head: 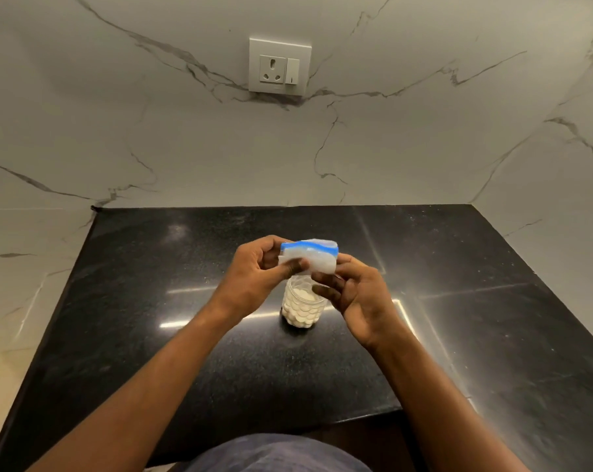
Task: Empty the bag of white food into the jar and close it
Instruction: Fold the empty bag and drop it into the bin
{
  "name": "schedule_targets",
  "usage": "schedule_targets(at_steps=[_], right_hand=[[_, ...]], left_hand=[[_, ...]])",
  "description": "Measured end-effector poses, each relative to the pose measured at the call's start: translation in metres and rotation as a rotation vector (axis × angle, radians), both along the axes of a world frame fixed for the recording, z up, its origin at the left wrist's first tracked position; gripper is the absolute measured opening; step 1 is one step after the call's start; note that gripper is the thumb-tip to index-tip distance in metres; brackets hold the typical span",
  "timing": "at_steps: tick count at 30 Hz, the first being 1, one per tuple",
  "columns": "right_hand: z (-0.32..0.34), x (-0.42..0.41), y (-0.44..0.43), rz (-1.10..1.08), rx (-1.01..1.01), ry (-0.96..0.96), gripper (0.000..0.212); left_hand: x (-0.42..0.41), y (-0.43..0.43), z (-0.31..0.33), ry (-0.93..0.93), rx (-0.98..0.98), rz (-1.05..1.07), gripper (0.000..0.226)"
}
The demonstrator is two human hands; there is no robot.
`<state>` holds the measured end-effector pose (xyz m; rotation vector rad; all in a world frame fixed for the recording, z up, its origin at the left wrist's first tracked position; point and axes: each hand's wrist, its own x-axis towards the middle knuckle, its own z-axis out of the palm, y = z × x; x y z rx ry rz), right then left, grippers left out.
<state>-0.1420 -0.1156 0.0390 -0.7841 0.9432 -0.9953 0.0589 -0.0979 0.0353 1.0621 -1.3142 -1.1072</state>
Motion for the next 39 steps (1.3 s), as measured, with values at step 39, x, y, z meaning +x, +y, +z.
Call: schedule_targets(at_steps=[39], right_hand=[[-0.049,0.138,0.092,0.347,0.033,0.175,0.013]], left_hand=[[0.122,0.177,-0.060,0.343,0.424,0.902,0.014]])
